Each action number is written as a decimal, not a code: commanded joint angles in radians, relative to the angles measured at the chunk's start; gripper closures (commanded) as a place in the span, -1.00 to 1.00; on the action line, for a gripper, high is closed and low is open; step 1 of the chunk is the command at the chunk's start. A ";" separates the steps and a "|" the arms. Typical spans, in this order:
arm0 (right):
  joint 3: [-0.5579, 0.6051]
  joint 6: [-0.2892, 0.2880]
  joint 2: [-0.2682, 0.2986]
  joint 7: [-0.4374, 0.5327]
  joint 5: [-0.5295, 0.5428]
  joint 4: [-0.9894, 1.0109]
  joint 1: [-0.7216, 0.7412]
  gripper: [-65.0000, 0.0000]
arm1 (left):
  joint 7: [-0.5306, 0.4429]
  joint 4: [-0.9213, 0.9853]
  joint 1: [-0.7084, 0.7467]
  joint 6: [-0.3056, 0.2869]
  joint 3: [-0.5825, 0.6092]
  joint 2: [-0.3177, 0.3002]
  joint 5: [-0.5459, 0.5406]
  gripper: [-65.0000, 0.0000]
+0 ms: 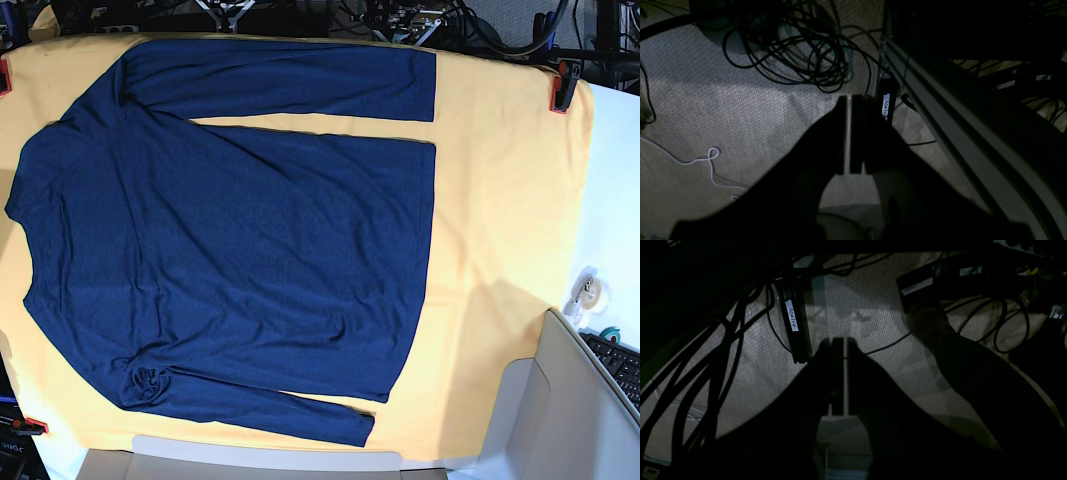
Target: Fold the T-shirt properly
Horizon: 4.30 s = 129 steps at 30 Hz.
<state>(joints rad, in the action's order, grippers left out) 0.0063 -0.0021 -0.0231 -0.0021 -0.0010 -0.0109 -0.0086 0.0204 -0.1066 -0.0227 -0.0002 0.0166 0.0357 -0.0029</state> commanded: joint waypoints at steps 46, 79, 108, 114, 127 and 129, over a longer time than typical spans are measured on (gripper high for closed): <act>0.007 0.003 0.067 0.003 -0.011 -0.312 -0.253 1.00 | 0.042 -0.278 0.229 -0.002 0.001 0.002 0.002 1.00; 0.005 -0.086 0.240 -0.132 0.105 -1.810 -1.184 1.00 | 0.292 -1.919 1.188 -0.004 0.437 -0.348 -0.001 1.00; -0.895 -0.534 0.139 -0.925 1.188 -1.886 -0.878 1.00 | 0.326 -1.981 0.946 -0.004 0.355 -0.119 -0.001 0.87; -1.086 -0.534 0.119 -1.034 1.188 -1.888 -0.793 1.00 | 0.347 -1.981 0.897 -0.004 0.308 -0.110 -0.021 0.58; -1.089 -0.534 0.076 -1.040 1.166 -1.888 -0.739 1.00 | 0.519 -1.978 0.757 -0.004 -0.063 -0.256 -0.648 0.55; -1.089 -0.534 0.074 -1.040 1.139 -1.889 -0.730 1.00 | 0.531 -1.978 0.755 -0.004 -0.114 -0.282 -0.713 0.55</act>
<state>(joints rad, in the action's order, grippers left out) -1.0721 -0.5167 0.0475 -1.0599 1.1191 -1.8847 -0.7208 0.5011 -2.0491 0.7219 0.0456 -0.1196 -0.2314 -0.6384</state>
